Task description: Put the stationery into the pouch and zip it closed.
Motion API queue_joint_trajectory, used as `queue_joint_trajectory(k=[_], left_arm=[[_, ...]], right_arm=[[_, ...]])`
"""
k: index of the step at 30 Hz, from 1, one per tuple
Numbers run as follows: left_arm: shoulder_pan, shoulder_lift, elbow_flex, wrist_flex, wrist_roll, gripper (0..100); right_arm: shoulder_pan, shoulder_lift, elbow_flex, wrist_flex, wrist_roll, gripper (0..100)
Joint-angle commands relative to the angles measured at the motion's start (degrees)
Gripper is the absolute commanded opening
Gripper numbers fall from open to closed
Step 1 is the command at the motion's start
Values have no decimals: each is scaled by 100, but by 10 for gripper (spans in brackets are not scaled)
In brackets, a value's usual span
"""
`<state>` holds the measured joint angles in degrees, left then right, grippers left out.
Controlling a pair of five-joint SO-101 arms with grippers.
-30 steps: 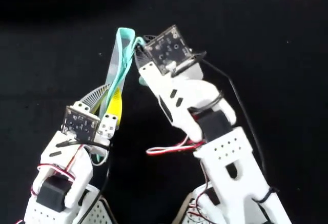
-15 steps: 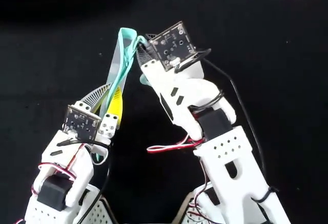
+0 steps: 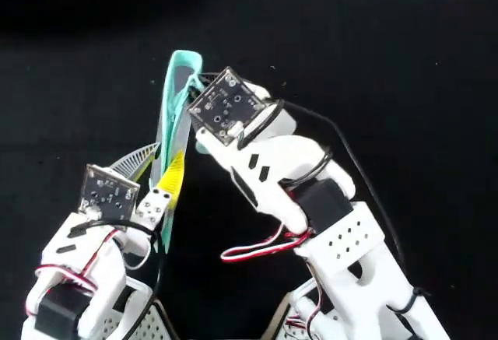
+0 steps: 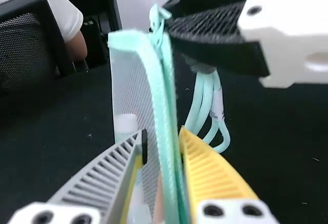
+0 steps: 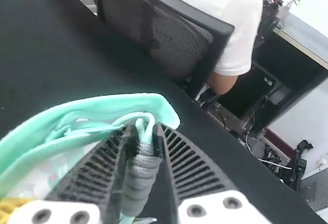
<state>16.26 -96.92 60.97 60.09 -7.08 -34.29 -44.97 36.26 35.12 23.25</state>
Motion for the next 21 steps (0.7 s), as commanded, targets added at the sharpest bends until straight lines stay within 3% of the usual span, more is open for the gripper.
queue_joint_trajectory(k=[1, 8, 21], left_arm=[[31, -26, -488, 9, -62, 127], [31, -26, -716, -79, -26, 127], [-637, -26, -382, -879, -18, 123]], right_arm=[[-299, -13, -84, 246, 79, 12], [-738, -22, -92, 466, 545, 12], [-721, 4, -295, 800, 633, 12]])
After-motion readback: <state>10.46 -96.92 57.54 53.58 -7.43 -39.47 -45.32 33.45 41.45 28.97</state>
